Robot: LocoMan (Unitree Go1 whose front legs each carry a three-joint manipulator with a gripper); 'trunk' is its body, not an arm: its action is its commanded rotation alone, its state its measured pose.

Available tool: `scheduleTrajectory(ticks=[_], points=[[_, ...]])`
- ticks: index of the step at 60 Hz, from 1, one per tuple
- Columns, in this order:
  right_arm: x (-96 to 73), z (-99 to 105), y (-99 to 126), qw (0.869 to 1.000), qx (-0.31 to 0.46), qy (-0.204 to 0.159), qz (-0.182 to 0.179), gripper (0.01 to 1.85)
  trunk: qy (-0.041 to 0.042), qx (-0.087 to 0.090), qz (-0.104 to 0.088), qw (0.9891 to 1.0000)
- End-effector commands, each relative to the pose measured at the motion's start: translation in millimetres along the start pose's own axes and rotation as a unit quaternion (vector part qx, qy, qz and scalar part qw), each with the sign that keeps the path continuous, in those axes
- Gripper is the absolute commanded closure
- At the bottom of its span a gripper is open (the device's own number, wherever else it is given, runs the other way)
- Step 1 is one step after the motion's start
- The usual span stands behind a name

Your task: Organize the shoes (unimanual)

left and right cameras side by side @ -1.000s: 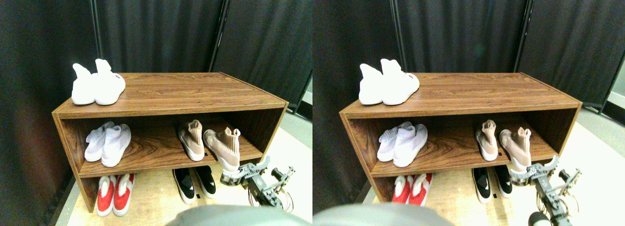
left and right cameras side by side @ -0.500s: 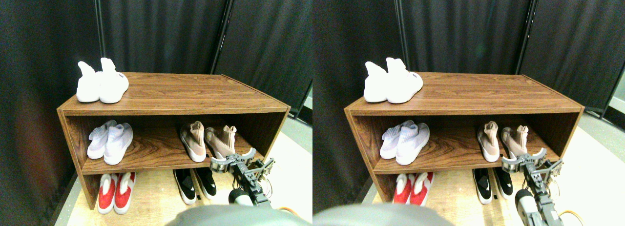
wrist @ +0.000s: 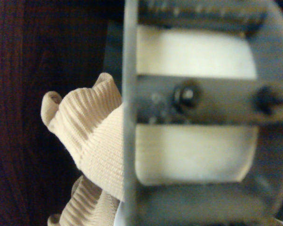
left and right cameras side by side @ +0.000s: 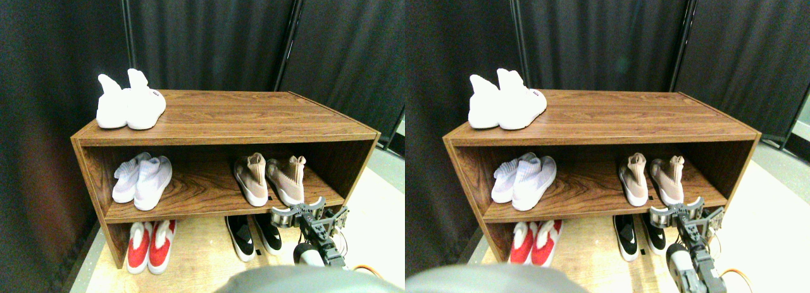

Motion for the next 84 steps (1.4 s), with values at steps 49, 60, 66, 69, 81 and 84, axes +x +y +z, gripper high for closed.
scheduleTrajectory(ticks=[49, 60, 66, 69, 81, 84], points=[[-69.4, 60, 48, 0.988, -0.068, -0.05, 0.129, 0.81, -0.0014, -0.007, -0.005, 1.0], [-60.1, 77, 56, 0.981, -0.051, -0.12, 0.144, 1.68, -0.0015, -0.008, -0.005, 1.0], [-49.1, 85, 61, 0.977, -0.05, -0.146, 0.146, 1.8, -0.0008, -0.009, -0.004, 1.0], [-41.7, 91, 62, 0.978, -0.055, -0.136, 0.146, 1.8, -0.0007, -0.009, -0.003, 1.0], [-20.3, 96, 62, 0.979, -0.052, -0.153, 0.122, 1.8, -0.0008, -0.011, 0.001, 0.9999], [-14.8, 95, 60, 0.979, -0.039, -0.168, 0.111, 1.8, -0.0006, -0.011, 0.002, 0.9999]])
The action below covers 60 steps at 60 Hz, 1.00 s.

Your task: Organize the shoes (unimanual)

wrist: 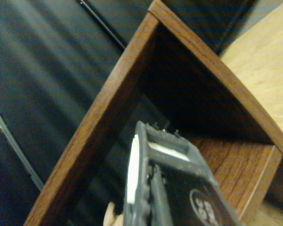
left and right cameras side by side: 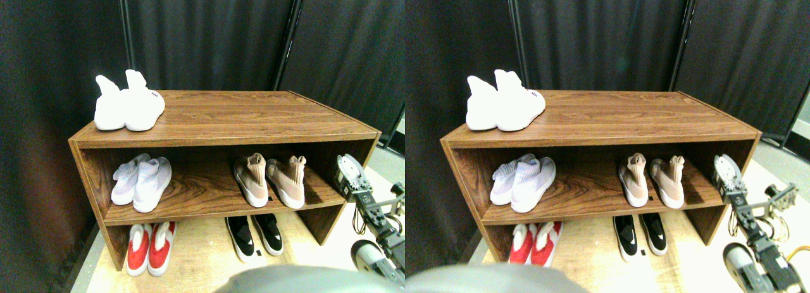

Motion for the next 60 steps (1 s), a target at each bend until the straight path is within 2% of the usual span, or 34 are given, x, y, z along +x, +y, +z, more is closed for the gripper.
scheduleTrajectory(ticks=[1, 6, 9, 10, 14, 15, 19, 26, 27, 31, 33, 43, 50, 51, 60], points=[[9.0, -3, 0, 0.999, 0.027, -0.029, -0.008, 1.8, -0.0008, -0.013, 0.004, 0.9999], [17.4, -7, -8, 0.999, 0.032, -0.036, -0.017, 1.8, -0.0008, -0.013, 0.004, 0.9999], [23.8, -10, -17, 0.999, 0.029, -0.022, -0.018, 1.8, -0.0008, -0.013, 0.004, 0.9999], [25.6, -11, -18, 0.999, 0.029, -0.016, -0.019, 1.8, -0.0009, -0.018, 0.012, 0.9998], [31.6, -14, -25, 0.999, 0.028, -0.02, -0.028, 1.8, -0.001, -0.02, 0.015, 0.9997], [36.6, -17, -32, 0.998, 0.029, -0.029, -0.039, 1.8, -0.0013, -0.021, 0.016, 0.9996], [38.6, -25, -37, 0.997, 0.029, -0.037, -0.054, 1.8, -0.0014, -0.024, 0.021, 0.9995], [46.1, -38, -50, 0.996, 0.038, -0.015, -0.076, 1.8, -0.002, -0.029, 0.03, 0.9991], [46.8, -40, -51, 0.996, 0.042, -0.024, -0.08, 1.8, -0.0018, -0.03, 0.031, 0.9991], [48.1, -44, -54, 0.996, 0.039, -0.017, -0.085, 1.8, -0.0011, -0.032, 0.034, 0.9989], [49.1, -47, -56, 0.994, 0.038, -0.026, -0.095, 1.8, -0.0005, -0.032, 0.036, 0.9988], [51.9, -57, -62, 0.994, 0.026, -0.025, -0.105, 1.8, 0.0005, -0.033, 0.039, 0.9987], [50.0, -63, -61, 0.993, 0.037, -0.005, -0.109, 1.8, 0.0013, -0.035, 0.041, 0.9986], [49.0, -65, -61, 0.993, 0.041, 0.007, -0.109, 1.8, 0.0015, -0.035, 0.041, 0.9985], [46.5, -74, -60, 0.993, 0.037, 0.022, -0.114, 1.8, 0.0028, -0.036, 0.043, 0.9984]])
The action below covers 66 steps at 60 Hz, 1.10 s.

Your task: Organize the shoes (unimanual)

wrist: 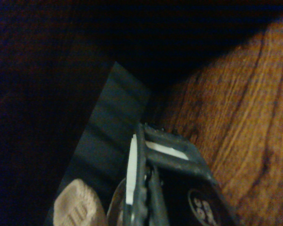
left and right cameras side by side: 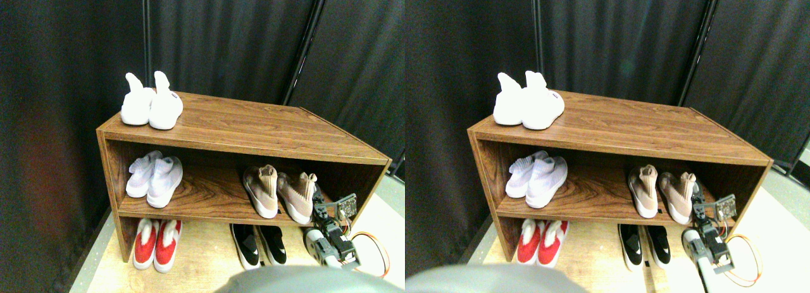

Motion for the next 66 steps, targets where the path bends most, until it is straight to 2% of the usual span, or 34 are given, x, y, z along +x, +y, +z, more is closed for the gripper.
scheduleTrajectory(ticks=[1, 13, 28, 37, 44, 52, 62, 66], points=[[-2.5, -7, 3, 1.0, 0.001, 0.014, 0.001, 1.8, 0.0092, -0.004, 0.01, 0.9999], [-8.5, -21, 6, 0.999, 0.005, 0.038, 0.0, 1.8, 0.0119, -0.006, 0.012, 0.9998], [-17.0, -35, 12, 0.999, 0.0, 0.054, -0.007, 1.8, 0.0113, -0.008, 0.014, 0.9998], [-17.5, -37, 13, 0.999, -0.011, 0.041, -0.006, 1.8, 0.0105, -0.008, 0.015, 0.9998], [-11.7, -33, 11, 0.999, -0.023, 0.036, -0.002, 1.8, 0.0101, -0.007, 0.014, 0.9998], [-1.7, -18, 10, 0.999, -0.029, 0.02, 0.014, 1.8, 0.008, -0.002, 0.008, 0.9999], [1.0, 1, 17, 0.999, -0.03, 0.014, 0.026, 1.8, 0.0073, 0.003, 0.0, 1.0], [-2.9, 9, 23, 0.999, -0.024, 0.019, 0.042, 1.8, 0.0055, 0.005, -0.002, 1.0]])
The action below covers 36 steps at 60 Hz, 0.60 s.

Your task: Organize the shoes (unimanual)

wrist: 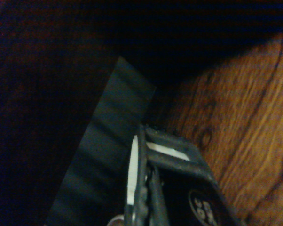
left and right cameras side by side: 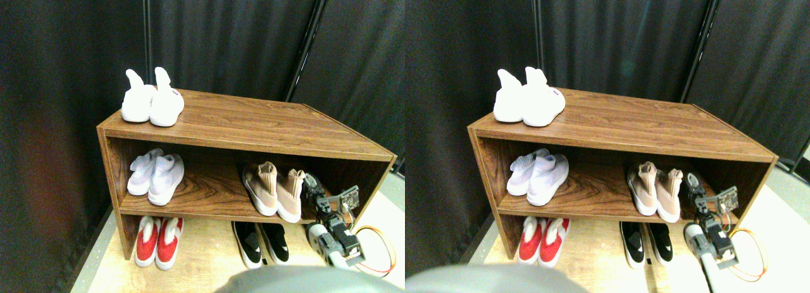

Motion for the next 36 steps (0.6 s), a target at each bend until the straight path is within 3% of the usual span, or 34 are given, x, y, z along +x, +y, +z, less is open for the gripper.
scheduleTrajectory(ticks=[1, 20, 23, 28, 36], points=[[-4.3, 7, 14, 0.999, -0.002, 0.005, 0.037, 1.8, 0.0004, -0.002, -0.002, 1.0], [-44.1, 21, 32, 0.995, -0.012, 0.041, 0.085, 1.8, 0.0033, 0.005, -0.012, 0.9999], [-55.8, 24, 35, 0.993, -0.023, 0.055, 0.105, 1.8, 0.0049, 0.005, -0.013, 0.9999], [-67.9, 26, 37, 0.992, -0.021, 0.063, 0.11, 1.8, 0.0074, 0.006, -0.013, 0.9999], [-100.8, 32, 37, 0.989, 0.004, 0.072, 0.128, 1.8, 0.0125, 0.008, -0.013, 0.9998]])
